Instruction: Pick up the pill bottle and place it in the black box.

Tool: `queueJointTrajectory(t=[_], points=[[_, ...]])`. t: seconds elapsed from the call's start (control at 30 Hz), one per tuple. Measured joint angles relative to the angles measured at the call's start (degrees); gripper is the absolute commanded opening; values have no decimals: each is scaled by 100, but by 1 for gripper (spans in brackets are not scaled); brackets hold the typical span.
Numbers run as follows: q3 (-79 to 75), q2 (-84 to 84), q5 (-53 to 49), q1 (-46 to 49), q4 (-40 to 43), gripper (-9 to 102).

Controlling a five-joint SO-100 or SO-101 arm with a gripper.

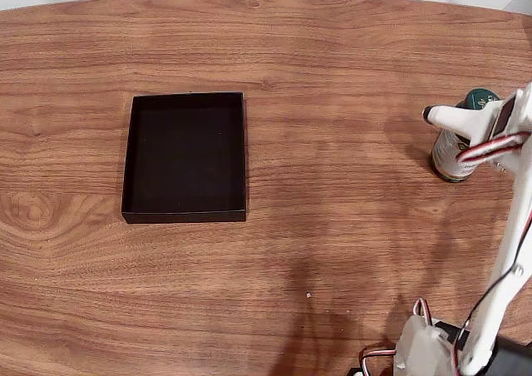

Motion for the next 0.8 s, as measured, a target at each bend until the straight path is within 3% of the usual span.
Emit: queueJointTrajectory(t=[0.47,0.8], points=[[-1063,-1107,0,220,-105,57],[-1397,-1556,-70,88,316,58]])
